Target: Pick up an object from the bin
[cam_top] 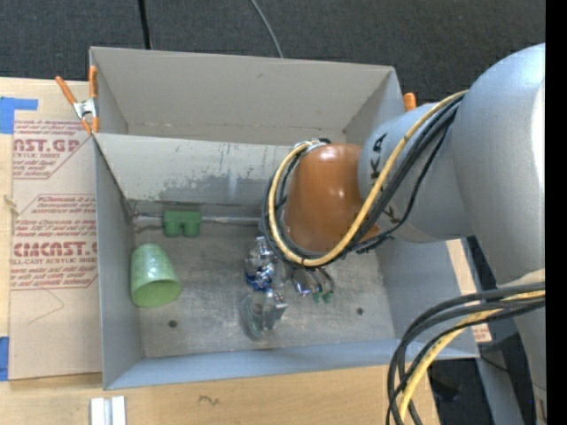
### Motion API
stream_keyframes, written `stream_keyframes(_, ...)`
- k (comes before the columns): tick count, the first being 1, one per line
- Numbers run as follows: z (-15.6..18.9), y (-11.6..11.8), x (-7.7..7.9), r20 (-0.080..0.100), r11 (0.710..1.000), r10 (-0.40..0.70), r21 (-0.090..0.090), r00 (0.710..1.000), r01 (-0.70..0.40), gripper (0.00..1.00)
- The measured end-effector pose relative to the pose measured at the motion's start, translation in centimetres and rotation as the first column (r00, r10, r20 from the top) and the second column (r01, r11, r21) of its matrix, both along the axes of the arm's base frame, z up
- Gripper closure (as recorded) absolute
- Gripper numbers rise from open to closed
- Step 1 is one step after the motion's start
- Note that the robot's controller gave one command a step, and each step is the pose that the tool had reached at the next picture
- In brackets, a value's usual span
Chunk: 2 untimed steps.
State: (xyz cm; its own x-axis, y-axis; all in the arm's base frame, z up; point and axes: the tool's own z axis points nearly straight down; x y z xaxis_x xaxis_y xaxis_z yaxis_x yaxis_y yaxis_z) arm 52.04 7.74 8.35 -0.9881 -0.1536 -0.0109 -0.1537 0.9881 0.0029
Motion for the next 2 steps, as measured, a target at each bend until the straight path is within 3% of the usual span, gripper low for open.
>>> stream_keyframes(1, -0.1, -0.1, 0.0, 0.000, 1.000, -0.002, 0.001, 1.000, 0.002, 1.00)
stream_keyframes(2, 15.0, -3.5, 1.1, -0.001, 0.968, 0.250, -0.006, 0.968, -0.250, 1.00)
